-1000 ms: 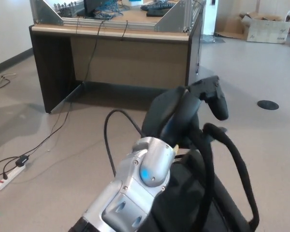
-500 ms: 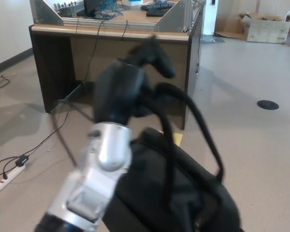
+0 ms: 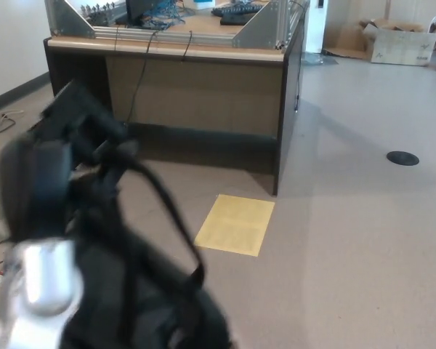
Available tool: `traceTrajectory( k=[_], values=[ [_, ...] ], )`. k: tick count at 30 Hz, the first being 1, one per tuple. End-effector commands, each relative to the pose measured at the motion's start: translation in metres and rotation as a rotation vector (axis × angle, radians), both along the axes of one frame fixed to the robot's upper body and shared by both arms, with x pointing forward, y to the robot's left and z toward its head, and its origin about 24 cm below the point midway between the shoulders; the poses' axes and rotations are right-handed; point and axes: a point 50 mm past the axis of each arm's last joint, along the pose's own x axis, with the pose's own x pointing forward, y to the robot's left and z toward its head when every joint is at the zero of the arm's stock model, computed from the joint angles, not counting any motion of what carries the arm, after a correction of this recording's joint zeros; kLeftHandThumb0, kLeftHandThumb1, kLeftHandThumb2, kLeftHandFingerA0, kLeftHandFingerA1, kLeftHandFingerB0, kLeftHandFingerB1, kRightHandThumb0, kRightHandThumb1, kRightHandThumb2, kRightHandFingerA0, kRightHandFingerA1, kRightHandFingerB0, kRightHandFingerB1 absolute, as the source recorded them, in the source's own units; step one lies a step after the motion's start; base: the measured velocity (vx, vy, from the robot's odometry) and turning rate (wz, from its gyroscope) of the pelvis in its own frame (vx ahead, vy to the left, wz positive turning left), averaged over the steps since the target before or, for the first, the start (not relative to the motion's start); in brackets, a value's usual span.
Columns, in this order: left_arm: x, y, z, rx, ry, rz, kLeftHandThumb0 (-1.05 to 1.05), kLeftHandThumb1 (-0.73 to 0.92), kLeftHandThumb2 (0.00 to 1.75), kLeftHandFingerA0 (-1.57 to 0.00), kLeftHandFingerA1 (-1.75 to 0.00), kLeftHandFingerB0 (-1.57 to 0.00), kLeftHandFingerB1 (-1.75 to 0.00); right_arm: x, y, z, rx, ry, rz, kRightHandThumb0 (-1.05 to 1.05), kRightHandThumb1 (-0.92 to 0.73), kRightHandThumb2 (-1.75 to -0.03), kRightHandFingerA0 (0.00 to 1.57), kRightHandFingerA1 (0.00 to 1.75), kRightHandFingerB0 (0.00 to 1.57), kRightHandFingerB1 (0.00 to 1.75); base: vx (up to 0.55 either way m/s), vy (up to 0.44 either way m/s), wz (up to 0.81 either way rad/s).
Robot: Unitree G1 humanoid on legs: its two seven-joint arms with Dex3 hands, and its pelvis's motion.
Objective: A person hands over a black lunchbag to the robot and the robot uses its left hand to grab the strips of the lunchbag, the gives it back to the person.
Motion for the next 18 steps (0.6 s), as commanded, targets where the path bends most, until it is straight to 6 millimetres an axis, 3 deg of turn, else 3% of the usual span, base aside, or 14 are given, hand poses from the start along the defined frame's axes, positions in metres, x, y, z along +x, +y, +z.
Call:
traceTrajectory(
  k=[1,9,13,18],
  values=[
    [-0.079,0.035,-0.043,0.178,-0.299,0.018,-0.19,0.62,0.56,-0.86,-1.75,-0.62,-1.75,-0.012,-0.016,-0.005,-0.058,0.045,-0.007,-0.40,-0.68,-0.60,0.58,0.45,0.49,0.41,0.00,0.000,0.00],
    [-0.106,0.066,-0.104,0.123,-0.086,0.098,-0.16,0.65,0.56,-0.84,-1.75,-0.63,-1.75,-0.004,-0.015,0.000,-0.047,0.015,-0.020,-0.40,-0.68,-0.59,0.59,0.46,0.50,0.41,0.00,0.000,0.00],
    [-0.121,0.094,-0.146,0.108,0.086,0.227,-0.16,0.64,0.55,-0.82,-1.75,-0.64,-1.75,0.003,-0.014,0.005,-0.060,-0.010,-0.007,-0.40,-0.69,-0.60,0.59,0.45,0.50,0.41,0.00,0.000,0.00],
    [-0.150,0.119,-0.187,0.111,0.306,0.318,-0.10,0.63,0.54,-0.79,-1.75,-0.62,-1.75,-0.004,-0.013,0.001,-0.046,0.010,0.003,-0.39,-0.69,-0.60,0.58,0.45,0.48,0.41,0.00,0.000,0.00]
  ],
)
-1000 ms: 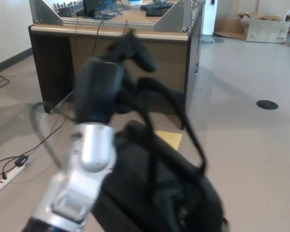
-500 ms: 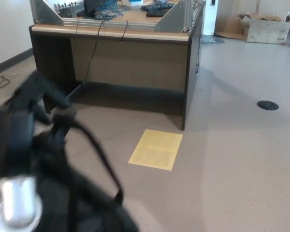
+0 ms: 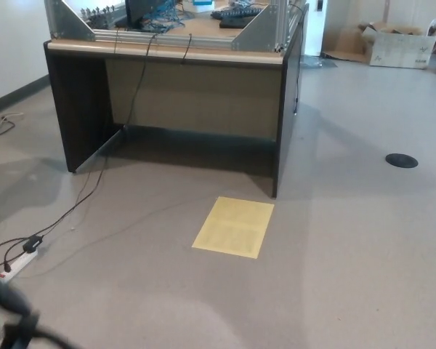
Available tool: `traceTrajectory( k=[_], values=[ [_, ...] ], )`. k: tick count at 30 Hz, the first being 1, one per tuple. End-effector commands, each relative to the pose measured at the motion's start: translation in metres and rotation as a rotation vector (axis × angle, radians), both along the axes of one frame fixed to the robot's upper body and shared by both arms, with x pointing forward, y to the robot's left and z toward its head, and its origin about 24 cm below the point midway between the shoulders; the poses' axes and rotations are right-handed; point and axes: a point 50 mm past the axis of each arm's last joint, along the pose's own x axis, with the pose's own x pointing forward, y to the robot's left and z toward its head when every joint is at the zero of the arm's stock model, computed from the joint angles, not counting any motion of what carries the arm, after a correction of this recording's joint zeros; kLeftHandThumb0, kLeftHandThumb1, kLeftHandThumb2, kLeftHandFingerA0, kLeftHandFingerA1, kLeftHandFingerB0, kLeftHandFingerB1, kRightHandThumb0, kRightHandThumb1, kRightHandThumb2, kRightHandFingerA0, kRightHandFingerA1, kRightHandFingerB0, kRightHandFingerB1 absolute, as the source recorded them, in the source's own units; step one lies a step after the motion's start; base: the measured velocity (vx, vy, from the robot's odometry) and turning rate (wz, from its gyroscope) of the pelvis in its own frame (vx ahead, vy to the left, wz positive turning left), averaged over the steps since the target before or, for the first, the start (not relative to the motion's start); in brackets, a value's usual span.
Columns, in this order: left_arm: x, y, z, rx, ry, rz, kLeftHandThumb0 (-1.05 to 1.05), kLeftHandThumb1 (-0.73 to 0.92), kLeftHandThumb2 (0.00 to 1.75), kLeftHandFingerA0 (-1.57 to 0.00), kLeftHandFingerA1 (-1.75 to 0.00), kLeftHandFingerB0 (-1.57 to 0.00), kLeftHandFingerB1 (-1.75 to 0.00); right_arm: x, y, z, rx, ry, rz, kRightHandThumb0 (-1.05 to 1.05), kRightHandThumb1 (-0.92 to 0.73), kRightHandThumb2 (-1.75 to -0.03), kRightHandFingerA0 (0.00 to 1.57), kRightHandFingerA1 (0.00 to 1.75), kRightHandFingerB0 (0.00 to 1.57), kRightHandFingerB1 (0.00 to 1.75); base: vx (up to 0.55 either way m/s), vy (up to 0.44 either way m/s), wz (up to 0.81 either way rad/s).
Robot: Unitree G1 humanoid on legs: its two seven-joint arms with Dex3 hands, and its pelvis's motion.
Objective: A person hands over a black lunchbag to the robot and the robot uses its left hand to grab the strips of the lunchbag, the gives it back to the person.
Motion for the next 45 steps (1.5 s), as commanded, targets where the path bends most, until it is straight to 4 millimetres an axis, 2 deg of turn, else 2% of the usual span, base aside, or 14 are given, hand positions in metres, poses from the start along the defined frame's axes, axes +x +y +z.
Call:
traceTrajectory(
  k=[1,11,17,21,24,26,32,35,36,38,40,41,43,45],
  values=[
    [-0.081,0.047,-0.052,0.089,0.004,0.072,-0.09,0.63,0.54,-0.79,-1.75,-0.63,-1.75,-0.005,-0.014,0.001,-0.045,0.008,-0.002,-0.39,-0.69,-0.60,0.58,0.45,0.49,0.41,0.00,0.000,0.00],
    [-0.090,0.067,-0.073,0.131,0.120,0.129,-0.06,0.61,0.53,-0.78,-1.75,-0.61,-1.75,-0.001,-0.011,0.000,-0.055,0.009,-0.013,-0.39,-0.69,-0.60,0.56,0.44,0.50,0.41,0.00,0.000,0.00],
    [-0.094,0.066,-0.080,0.131,0.141,0.122,-0.09,0.62,0.54,-0.78,-1.75,-0.61,-1.75,-0.010,-0.013,-0.005,-0.051,0.029,-0.022,-0.40,-0.68,-0.59,0.56,0.45,0.50,0.41,0.00,0.000,0.00],
    [-0.086,0.064,-0.078,0.117,0.116,0.114,-0.10,0.62,0.54,-0.79,-1.75,-0.65,-1.75,-0.004,-0.013,-0.003,-0.059,0.032,-0.022,-0.40,-0.68,-0.60,0.55,0.44,0.51,0.41,0.00,0.000,0.00],
    [-0.086,0.063,-0.076,0.118,0.105,0.100,-0.12,0.61,0.54,-0.80,-1.75,-0.63,-1.75,-0.012,-0.015,-0.007,-0.061,0.043,-0.020,-0.39,-0.68,-0.60,0.55,0.45,0.52,0.42,0.00,0.000,0.00],
    [-0.060,0.061,-0.059,0.139,0.003,0.058,-0.14,0.62,0.54,-0.79,-1.75,-0.61,-1.75,-0.006,-0.016,-0.004,-0.071,0.037,-0.013,-0.41,-0.69,-0.61,0.52,0.44,0.49,0.42,0.00,0.000,0.00],
    [-0.012,0.049,-0.019,0.180,-0.200,-0.018,-0.13,0.62,0.55,-0.84,-1.75,-0.65,-1.75,0.004,-0.016,0.002,-0.056,0.019,-0.031,-0.41,-0.69,-0.60,0.54,0.43,0.51,0.41,0.00,0.000,0.01],
    [0.006,0.040,0.004,0.200,-0.285,-0.038,-0.10,0.61,0.56,-0.86,-1.75,-0.67,-1.75,0.003,-0.016,0.002,-0.066,0.022,-0.013,-0.40,-0.69,-0.60,0.54,0.43,0.50,0.41,0.00,0.000,0.00],
    [0.012,0.035,0.014,0.204,-0.326,-0.067,-0.04,0.61,0.56,-0.80,-1.75,-0.62,-1.74,0.002,-0.017,0.001,-0.069,0.024,-0.015,-0.40,-0.68,-0.60,0.54,0.44,0.51,0.41,0.00,0.000,0.00],
    [0.029,0.022,0.041,0.212,-0.421,-0.136,-0.08,0.61,0.56,-0.77,-1.75,-0.61,-1.72,0.001,-0.018,0.001,-0.065,0.021,-0.020,-0.39,-0.68,-0.59,0.55,0.44,0.51,0.42,0.00,0.000,0.00],
    [0.035,0.016,0.052,0.220,-0.453,-0.142,-0.10,0.61,0.56,-0.78,-1.75,-0.61,-1.73,0.004,-0.018,0.003,-0.067,0.013,-0.018,-0.39,-0.68,-0.59,0.55,0.44,0.51,0.42,0.00,0.000,0.00],
    [0.049,0.004,0.083,0.276,-0.531,-0.175,-0.10,0.61,0.56,-0.79,-1.75,-0.61,-1.72,0.008,-0.015,0.006,-0.061,-0.002,-0.021,-0.39,-0.68,-0.59,0.55,0.44,0.52,0.42,0.00,0.000,0.00],
    [0.060,-0.003,0.106,0.325,-0.588,-0.192,-0.11,0.63,0.56,-0.78,-1.75,-0.58,-1.72,0.017,-0.013,0.011,-0.055,-0.018,-0.028,-0.39,-0.68,-0.60,0.55,0.44,0.52,0.42,0.00,0.000,0.00],
    [0.073,-0.019,0.132,0.356,-0.635,-0.243,-0.13,0.63,0.56,-0.75,-1.75,-0.53,-1.70,0.014,-0.016,0.009,-0.063,-0.014,-0.034,-0.40,-0.68,-0.60,0.55,0.43,0.52,0.41,0.00,0.000,0.00]
  ],
)
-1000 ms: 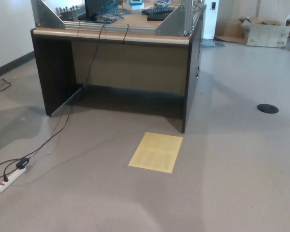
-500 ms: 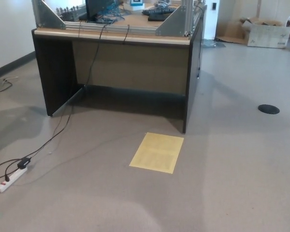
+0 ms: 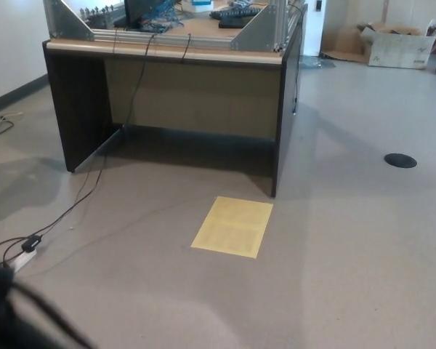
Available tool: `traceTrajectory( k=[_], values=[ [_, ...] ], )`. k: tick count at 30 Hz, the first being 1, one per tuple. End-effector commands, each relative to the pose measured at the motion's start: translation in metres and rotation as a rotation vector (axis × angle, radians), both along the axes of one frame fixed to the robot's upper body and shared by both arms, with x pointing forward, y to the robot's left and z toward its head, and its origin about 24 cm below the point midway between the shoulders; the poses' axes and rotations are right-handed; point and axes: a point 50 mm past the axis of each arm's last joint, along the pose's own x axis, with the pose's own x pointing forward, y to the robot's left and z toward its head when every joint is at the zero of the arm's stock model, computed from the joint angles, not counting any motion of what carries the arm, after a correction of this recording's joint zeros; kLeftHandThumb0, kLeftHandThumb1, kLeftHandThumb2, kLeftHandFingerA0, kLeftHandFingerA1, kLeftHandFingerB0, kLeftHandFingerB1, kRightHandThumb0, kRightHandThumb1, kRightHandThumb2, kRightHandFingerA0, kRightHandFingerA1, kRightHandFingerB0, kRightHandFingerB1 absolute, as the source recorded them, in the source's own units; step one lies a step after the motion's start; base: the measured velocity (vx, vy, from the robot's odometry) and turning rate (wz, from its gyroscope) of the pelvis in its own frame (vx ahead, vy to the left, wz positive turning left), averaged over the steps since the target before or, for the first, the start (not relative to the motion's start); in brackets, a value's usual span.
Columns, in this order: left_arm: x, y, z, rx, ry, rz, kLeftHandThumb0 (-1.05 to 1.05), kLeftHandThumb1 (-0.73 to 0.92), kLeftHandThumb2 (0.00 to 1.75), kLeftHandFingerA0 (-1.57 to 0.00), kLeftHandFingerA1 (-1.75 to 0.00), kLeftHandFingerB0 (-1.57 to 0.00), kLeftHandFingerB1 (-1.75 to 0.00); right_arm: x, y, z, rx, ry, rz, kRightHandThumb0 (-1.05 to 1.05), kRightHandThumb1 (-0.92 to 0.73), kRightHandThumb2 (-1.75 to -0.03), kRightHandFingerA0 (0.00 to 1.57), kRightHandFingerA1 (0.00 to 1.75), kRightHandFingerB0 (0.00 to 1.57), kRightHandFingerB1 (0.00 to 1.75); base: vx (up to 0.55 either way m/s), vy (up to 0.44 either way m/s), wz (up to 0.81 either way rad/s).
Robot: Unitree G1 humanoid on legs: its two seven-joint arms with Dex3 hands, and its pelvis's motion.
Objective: A person hands over a black lunchbag to the robot and the robot uses its left hand to grab the strips of the lunchbag, the gives it back to the person.
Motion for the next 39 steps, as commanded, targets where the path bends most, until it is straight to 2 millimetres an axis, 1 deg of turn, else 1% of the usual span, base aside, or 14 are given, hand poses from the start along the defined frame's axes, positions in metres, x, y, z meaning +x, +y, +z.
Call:
traceTrajectory(
  k=[1,4,6,9,10,15,16,20,22,27,30,33,35,39],
  values=[
    [0.029,-0.030,0.074,0.172,-0.142,-0.062,-0.13,0.63,0.56,-0.75,-1.75,-0.53,-1.70,0.003,-0.007,0.003,-0.016,-0.011,-0.039,-0.40,-0.68,-0.60,0.55,0.43,0.52,0.41,0.00,0.000,0.00],
    [0.040,-0.055,0.098,0.200,-0.150,-0.139,-0.14,0.63,0.56,-0.74,-1.75,-0.50,-1.72,-0.001,-0.010,0.001,-0.013,0.004,-0.041,-0.40,-0.69,-0.60,0.53,0.42,0.50,0.41,0.00,0.000,0.00],
    [0.045,-0.083,0.120,0.267,-0.200,-0.191,-0.15,0.57,0.54,-0.81,-1.75,-0.57,-1.72,-0.001,-0.010,0.001,-0.015,0.006,-0.046,-0.40,-0.69,-0.60,0.54,0.42,0.50,0.41,0.00,0.000,0.00],
    [0.048,-0.102,0.127,0.283,-0.211,-0.219,-0.17,0.59,0.55,-0.80,-1.75,-0.57,-1.72,-0.005,-0.011,-0.001,-0.018,0.011,-0.048,-0.39,-0.68,-0.60,0.55,0.43,0.51,0.41,0.00,0.000,0.00],
    [0.051,-0.117,0.133,0.303,-0.225,-0.244,-0.20,0.61,0.55,-0.79,-1.75,-0.54,-1.72,-0.005,-0.012,-0.001,-0.013,0.011,-0.054,-0.39,-0.68,-0.60,0.56,0.43,0.51,0.41,0.00,0.000,0.00],
    [0.057,-0.163,0.157,0.327,-0.262,-0.315,-0.21,0.58,0.55,-0.83,-1.75,-0.58,-1.71,-0.002,-0.012,0.001,0.027,-0.011,-0.079,-0.38,-0.67,-0.59,0.58,0.45,0.51,0.42,0.00,0.000,0.00],
    [0.056,-0.169,0.154,0.330,-0.259,-0.329,-0.20,0.56,0.54,-0.82,-1.75,-0.58,-1.70,-0.010,-0.013,-0.003,0.024,0.001,-0.078,-0.38,-0.67,-0.59,0.58,0.45,0.51,0.42,0.00,0.000,0.00],
    [0.056,-0.196,0.151,0.292,-0.253,-0.358,-0.21,0.54,0.54,-0.80,-1.75,-0.58,-1.68,-0.021,-0.014,-0.009,0.038,0.028,-0.065,-0.35,-0.67,-0.60,0.56,0.45,0.47,0.41,0.00,0.000,0.00],
    [0.057,-0.206,0.150,0.272,-0.236,-0.374,-0.20,0.54,0.55,-0.80,-1.75,-0.59,-1.67,-0.019,-0.013,-0.008,0.042,0.021,-0.061,-0.36,-0.67,-0.60,0.56,0.46,0.47,0.42,0.00,0.000,0.00],
    [0.055,-0.218,0.142,0.274,-0.210,-0.423,-0.18,0.55,0.54,-0.79,-1.75,-0.58,-1.68,-0.018,-0.001,-0.012,0.034,0.045,-0.028,-0.39,-0.67,-0.59,0.57,0.46,0.49,0.42,0.00,0.000,0.00],
    [0.051,-0.221,0.131,0.296,-0.191,-0.443,-0.17,0.54,0.54,-0.79,-1.75,-0.58,-1.69,-0.016,-0.002,-0.011,0.005,0.050,-0.014,-0.39,-0.67,-0.59,0.57,0.45,0.49,0.41,0.00,0.000,0.00],
    [0.046,-0.221,0.119,0.302,-0.175,-0.443,-0.17,0.53,0.53,-0.82,-1.75,-0.60,-1.69,-0.018,-0.004,-0.013,0.003,0.061,-0.011,-0.39,-0.67,-0.59,0.57,0.46,0.49,0.42,0.00,0.000,0.00],
    [0.045,-0.213,0.109,0.347,-0.156,-0.419,-0.20,0.53,0.56,-0.89,-1.71,-0.72,-1.54,-0.017,-0.002,-0.013,0.010,0.063,-0.002,-0.38,-0.67,-0.60,0.56,0.46,0.47,0.42,0.00,0.000,0.00],
    [0.045,-0.206,0.109,0.339,-0.141,-0.411,-0.19,0.54,0.54,-0.84,-1.73,-0.68,-1.59,-0.022,0.002,-0.017,0.026,0.071,-0.002,-0.38,-0.66,-0.59,0.57,0.46,0.50,0.43,0.00,0.000,0.00]
  ],
)
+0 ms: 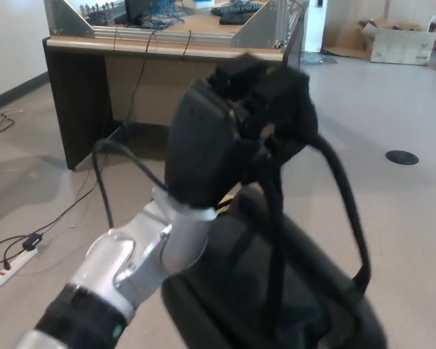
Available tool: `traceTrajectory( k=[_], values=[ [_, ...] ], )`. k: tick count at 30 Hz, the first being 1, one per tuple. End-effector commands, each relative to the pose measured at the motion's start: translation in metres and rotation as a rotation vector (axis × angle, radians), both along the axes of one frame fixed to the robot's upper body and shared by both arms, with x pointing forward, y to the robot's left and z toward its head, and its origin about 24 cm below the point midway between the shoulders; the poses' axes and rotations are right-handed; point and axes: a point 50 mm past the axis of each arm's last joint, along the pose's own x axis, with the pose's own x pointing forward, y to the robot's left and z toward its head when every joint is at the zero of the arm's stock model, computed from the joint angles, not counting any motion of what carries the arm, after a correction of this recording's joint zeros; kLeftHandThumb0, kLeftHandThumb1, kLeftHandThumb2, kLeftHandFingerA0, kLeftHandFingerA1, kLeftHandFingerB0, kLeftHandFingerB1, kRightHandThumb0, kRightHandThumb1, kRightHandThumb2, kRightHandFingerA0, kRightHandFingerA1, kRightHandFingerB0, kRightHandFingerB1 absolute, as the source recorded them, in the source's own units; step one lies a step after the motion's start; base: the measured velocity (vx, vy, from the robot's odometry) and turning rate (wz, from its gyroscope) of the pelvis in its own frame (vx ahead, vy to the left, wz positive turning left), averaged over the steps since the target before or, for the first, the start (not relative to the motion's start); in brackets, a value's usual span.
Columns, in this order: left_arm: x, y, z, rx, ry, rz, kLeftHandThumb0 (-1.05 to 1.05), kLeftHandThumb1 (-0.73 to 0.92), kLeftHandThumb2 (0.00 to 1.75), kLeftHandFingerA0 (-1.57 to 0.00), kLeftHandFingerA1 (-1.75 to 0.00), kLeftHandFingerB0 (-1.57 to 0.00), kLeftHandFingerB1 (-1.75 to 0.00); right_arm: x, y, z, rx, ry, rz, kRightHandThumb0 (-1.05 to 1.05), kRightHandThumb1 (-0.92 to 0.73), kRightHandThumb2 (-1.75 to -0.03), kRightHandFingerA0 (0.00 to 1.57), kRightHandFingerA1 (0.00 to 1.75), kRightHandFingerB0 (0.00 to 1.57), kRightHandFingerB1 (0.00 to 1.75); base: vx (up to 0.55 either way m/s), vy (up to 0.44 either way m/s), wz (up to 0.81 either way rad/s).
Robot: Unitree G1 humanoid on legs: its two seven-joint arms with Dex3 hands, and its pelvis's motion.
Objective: A person hands over a black lunchbag to the robot and the robot uses its left hand to grab the strips of the lunchbag, the gives it back to the person.
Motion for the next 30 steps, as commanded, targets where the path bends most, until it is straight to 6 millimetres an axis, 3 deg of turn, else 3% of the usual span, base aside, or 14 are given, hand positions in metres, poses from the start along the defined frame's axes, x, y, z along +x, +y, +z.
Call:
traceTrajectory(
  k=[1,4,7,10,15,19,23,24,25,26,27,28,29,30],
  values=[
    [0.003,0.010,0.004,0.017,-0.001,0.060,-0.20,0.56,0.55,-0.84,-1.75,-0.67,-1.60,-0.005,0.000,-0.004,0.003,0.015,0.003,-0.36,-0.66,-0.59,0.58,0.47,0.49,0.43,0.00,0.000,0.00],
    [0.010,0.014,0.018,0.000,-0.017,0.089,-0.17,0.55,0.55,-0.83,-1.73,-0.68,-1.54,0.001,0.002,-0.001,0.010,-0.004,-0.004,-0.36,-0.65,-0.59,0.58,0.47,0.50,0.43,0.00,0.000,0.00],
    [0.012,0.015,0.024,-0.001,-0.010,0.081,-0.17,0.56,0.53,-0.79,-1.75,-0.61,-1.60,0.002,0.002,0.000,0.014,-0.007,-0.012,-0.37,-0.65,-0.59,0.57,0.46,0.51,0.43,0.00,0.000,0.00],
    [0.013,0.015,0.034,0.007,-0.044,0.092,-0.26,0.58,0.58,-0.86,-1.72,-0.61,-1.51,0.004,0.000,0.001,0.003,0.002,-0.011,-0.38,-0.66,-0.59,0.56,0.46,0.51,0.42,0.00,0.000,0.00],
    [0.014,0.017,0.039,0.010,-0.046,0.112,-0.23,0.50,0.56,-0.88,-1.71,-0.73,-1.50,0.001,-0.001,0.000,0.006,0.000,-0.009,-0.36,-0.66,-0.59,0.59,0.47,0.51,0.43,0.00,0.000,0.00],
    [0.016,0.020,0.045,-0.020,-0.047,0.122,-0.14,0.54,0.53,-0.81,-1.75,-0.55,-1.72,-0.001,-0.004,-0.001,0.006,0.008,-0.011,-0.38,-0.66,-0.59,0.57,0.46,0.50,0.43,0.00,0.000,0.00],
    [0.016,0.023,0.043,-0.033,-0.036,0.129,-0.16,0.52,0.54,-0.79,-1.75,-0.59,-1.67,-0.006,-0.003,-0.004,0.014,0.015,-0.020,-0.36,-0.65,-0.59,0.57,0.47,0.51,0.43,0.00,0.000,0.00],
    [0.017,0.025,0.041,-0.007,0.018,0.126,-0.48,0.51,0.55,-0.44,-0.70,-0.45,-0.55,-0.006,-0.003,-0.005,0.014,0.019,-0.019,-0.36,-0.65,-0.59,0.58,0.47,0.50,0.43,0.00,0.000,0.00],
    [0.017,0.026,0.039,0.028,0.080,0.122,-0.48,0.51,0.55,-0.44,-0.70,-0.45,-0.55,-0.006,-0.004,-0.005,0.014,0.022,-0.019,-0.36,-0.65,-0.59,0.58,0.47,0.50,0.43,0.00,0.000,0.00],
    [0.018,0.027,0.036,0.095,0.180,0.132,-0.72,0.45,0.79,-0.07,-0.24,-0.11,-0.37,-0.008,-0.003,-0.006,0.015,0.024,-0.016,-0.35,-0.66,-0.59,0.57,0.47,0.49,0.43,0.00,0.000,0.00],
    [0.017,0.028,0.033,0.148,0.251,0.125,-0.86,0.49,0.88,0.00,0.00,0.00,-0.02,-0.009,-0.002,-0.006,0.010,0.025,-0.013,-0.35,-0.66,-0.59,0.58,0.46,0.50,0.43,0.00,0.000,0.00],
    [0.016,0.029,0.032,0.182,0.291,0.112,-0.86,0.49,0.88,0.00,0.00,0.00,-0.02,-0.009,-0.003,-0.006,0.004,0.026,-0.011,-0.35,-0.66,-0.59,0.58,0.46,0.50,0.43,0.00,0.000,0.00],
    [0.014,0.031,0.030,0.220,0.330,0.101,-0.91,0.59,0.59,0.00,0.00,0.00,0.00,-0.009,-0.002,-0.006,0.002,0.026,-0.007,-0.34,-0.66,-0.59,0.58,0.47,0.50,0.43,0.00,0.000,0.00],
    [0.011,0.032,0.030,0.253,0.347,0.110,-0.99,0.59,0.61,0.00,0.00,0.00,0.00,-0.005,-0.003,-0.004,-0.007,0.023,-0.004,-0.35,-0.66,-0.59,0.58,0.46,0.50,0.43,0.00,0.000,0.00]
  ],
)
